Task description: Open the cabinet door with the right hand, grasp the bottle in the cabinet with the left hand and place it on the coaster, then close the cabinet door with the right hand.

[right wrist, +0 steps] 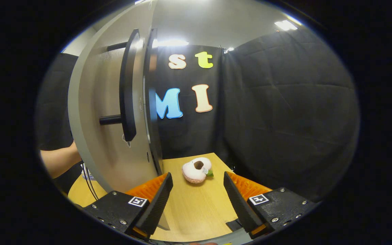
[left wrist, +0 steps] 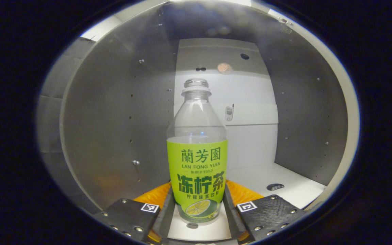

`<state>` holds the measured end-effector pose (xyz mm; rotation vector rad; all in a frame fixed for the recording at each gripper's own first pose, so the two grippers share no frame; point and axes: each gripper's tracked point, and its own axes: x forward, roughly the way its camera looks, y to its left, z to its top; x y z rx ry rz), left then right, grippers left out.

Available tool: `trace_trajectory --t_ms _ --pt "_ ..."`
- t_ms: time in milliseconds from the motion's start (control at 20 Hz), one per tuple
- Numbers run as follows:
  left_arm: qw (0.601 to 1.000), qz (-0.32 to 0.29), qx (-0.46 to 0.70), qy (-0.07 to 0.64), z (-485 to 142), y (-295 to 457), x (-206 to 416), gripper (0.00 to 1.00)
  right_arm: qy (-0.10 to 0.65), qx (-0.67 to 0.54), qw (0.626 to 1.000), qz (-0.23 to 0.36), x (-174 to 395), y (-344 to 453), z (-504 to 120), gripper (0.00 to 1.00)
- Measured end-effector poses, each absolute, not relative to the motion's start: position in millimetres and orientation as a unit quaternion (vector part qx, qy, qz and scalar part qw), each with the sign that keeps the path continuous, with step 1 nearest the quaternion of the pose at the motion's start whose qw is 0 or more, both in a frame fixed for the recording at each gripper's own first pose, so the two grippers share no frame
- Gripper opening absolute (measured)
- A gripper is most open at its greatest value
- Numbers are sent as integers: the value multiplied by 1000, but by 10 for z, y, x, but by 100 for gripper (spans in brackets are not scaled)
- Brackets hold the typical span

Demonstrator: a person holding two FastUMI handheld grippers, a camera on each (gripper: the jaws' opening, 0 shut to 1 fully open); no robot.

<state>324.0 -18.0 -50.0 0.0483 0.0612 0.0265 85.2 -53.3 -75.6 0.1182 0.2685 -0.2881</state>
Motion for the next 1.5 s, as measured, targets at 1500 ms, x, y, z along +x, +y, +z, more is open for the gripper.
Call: trace_trajectory --t_ms 1500 --pt "980 105 124 -111 -315 -224 -612 68 159 40 986 -3 498 -746 -1366 93"
